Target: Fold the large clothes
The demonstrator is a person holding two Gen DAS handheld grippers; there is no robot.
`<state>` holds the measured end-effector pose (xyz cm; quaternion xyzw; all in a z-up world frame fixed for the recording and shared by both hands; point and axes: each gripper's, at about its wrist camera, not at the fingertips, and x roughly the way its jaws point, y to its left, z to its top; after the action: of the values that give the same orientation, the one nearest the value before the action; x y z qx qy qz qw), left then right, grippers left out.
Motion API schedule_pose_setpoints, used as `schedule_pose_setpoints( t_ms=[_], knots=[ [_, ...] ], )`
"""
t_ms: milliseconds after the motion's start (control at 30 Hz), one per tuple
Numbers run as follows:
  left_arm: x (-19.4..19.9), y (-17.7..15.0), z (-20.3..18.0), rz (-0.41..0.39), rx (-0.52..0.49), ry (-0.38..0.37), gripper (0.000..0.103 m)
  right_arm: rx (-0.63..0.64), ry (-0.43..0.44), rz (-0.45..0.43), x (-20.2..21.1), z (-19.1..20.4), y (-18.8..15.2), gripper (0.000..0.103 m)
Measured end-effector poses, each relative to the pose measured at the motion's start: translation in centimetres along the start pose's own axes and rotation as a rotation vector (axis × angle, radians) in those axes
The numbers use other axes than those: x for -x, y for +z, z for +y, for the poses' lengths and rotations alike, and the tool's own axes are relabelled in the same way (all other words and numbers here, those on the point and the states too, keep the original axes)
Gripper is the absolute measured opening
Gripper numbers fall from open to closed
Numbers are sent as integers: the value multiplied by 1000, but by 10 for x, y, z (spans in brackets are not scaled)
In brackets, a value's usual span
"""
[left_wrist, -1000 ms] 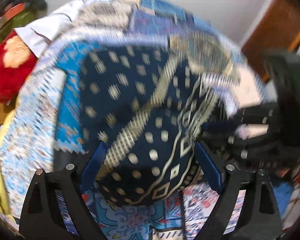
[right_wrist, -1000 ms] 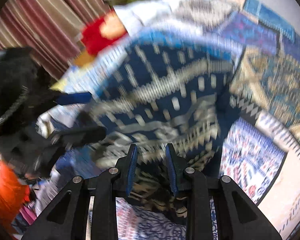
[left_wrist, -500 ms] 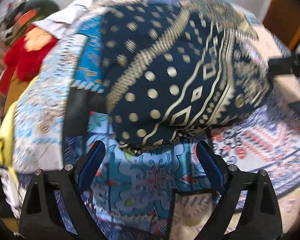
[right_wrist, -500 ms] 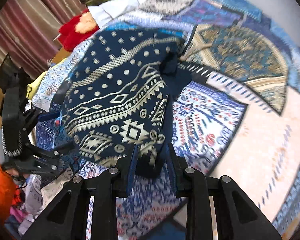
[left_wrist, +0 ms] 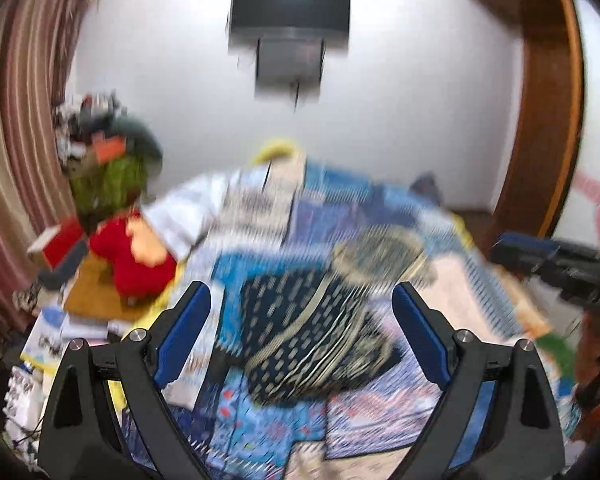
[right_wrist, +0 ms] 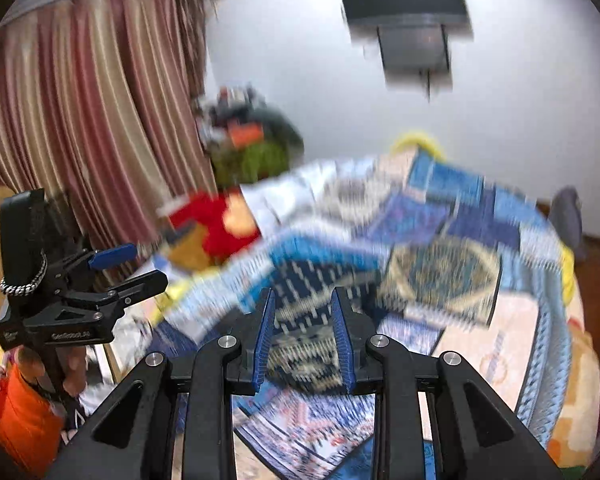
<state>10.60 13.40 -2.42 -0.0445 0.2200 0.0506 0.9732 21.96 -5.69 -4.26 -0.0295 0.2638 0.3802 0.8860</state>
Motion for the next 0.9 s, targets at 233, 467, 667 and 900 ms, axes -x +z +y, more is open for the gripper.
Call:
schedule_pose_setpoints(
  t_ms=[233, 467, 667, 900],
  knots=[
    [70, 7, -24, -199, 8, 5, 93, 39, -14, -181, 74, 44, 4, 25],
    [96, -10, -31, -249, 20, 46, 103, 62, -115, -212, 96, 71, -19, 25],
    [97, -17, -23, -222, 60, 62, 103, 67, -179, -207, 99, 76, -31, 25],
    [97, -20, -21, -225, 71, 69, 103, 64, -158, -217, 104, 76, -30, 25]
  ],
)
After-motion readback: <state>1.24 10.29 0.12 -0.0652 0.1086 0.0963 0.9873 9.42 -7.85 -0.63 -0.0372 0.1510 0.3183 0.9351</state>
